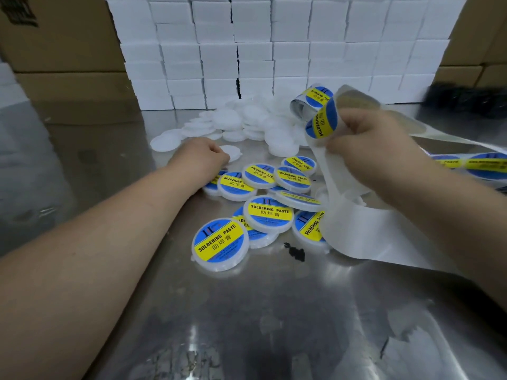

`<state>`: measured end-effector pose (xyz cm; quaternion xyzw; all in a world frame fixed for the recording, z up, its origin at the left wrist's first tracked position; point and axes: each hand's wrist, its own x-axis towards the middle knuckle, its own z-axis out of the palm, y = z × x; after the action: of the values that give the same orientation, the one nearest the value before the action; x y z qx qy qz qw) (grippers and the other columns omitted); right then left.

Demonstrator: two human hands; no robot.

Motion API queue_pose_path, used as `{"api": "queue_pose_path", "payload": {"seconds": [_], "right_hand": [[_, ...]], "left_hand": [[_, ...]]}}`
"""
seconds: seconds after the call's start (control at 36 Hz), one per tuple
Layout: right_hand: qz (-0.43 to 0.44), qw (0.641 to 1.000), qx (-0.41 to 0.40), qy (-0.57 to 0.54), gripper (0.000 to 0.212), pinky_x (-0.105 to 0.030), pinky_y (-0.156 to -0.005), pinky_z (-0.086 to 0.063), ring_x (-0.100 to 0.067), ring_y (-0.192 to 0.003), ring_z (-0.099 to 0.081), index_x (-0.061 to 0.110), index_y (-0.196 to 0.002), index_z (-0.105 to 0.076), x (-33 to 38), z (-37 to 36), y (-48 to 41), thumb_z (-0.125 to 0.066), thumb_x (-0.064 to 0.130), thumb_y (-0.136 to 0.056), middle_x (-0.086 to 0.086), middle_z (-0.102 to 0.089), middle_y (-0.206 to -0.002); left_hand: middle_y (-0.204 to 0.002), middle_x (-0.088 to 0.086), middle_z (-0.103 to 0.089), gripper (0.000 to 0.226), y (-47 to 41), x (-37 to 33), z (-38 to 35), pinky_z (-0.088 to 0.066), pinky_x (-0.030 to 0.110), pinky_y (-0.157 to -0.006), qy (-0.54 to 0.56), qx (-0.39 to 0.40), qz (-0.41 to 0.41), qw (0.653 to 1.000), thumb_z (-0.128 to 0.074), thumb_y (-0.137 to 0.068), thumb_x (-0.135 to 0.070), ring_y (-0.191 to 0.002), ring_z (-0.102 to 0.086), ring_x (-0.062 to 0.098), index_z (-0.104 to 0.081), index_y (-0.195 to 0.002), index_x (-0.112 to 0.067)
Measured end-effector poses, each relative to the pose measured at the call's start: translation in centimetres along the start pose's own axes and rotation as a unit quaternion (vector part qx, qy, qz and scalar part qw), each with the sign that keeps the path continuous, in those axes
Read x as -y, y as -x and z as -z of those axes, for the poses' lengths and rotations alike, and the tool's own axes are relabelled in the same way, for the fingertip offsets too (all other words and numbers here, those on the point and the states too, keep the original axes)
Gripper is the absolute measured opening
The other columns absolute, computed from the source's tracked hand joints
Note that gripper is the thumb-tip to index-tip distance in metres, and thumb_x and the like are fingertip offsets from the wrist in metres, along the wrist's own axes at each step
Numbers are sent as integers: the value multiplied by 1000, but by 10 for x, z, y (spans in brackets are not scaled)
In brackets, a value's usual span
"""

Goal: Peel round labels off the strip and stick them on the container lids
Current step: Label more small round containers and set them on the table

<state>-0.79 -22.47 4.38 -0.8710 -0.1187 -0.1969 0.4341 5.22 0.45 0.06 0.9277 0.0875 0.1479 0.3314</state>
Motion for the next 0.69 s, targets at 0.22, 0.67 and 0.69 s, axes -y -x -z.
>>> {"api": "queue_pose_path", "payload": {"seconds": [0.22,0.67,0.69], "right_hand": [[21,998,10,51,22,-24,-52,-23,-11,-62,-31,-5,-99,-56,-2,-1,0,-48,1,-80,-27,-48,-92],[64,997,-13,43,19,-18,-39,-22,-8,-48,-31,10,-66,-38,3,-2,5,-41,7,-84,1,-30,-57],[64,997,-15,47,17,-22,-43,-24,-10,-52,-30,8,-67,-39,3,-2,4,-41,8,-84,1,-31,-59]], "left_hand": [[-135,4,-51,43,-1,0,1,-38,32,-94,-12,12,2,1000,-56,-87,-36,-116,-50,25,-52,-128,-26],[-104,1,-59,35,-8,5,-2,-42,30,-85,18,2,49,999,-68,-77,-42,-94,-55,22,-58,-101,-19],[-118,2,-57,50,-8,5,-2,-41,34,-94,16,5,51,999,-68,-77,-43,-106,-54,23,-53,-118,-18]]}}
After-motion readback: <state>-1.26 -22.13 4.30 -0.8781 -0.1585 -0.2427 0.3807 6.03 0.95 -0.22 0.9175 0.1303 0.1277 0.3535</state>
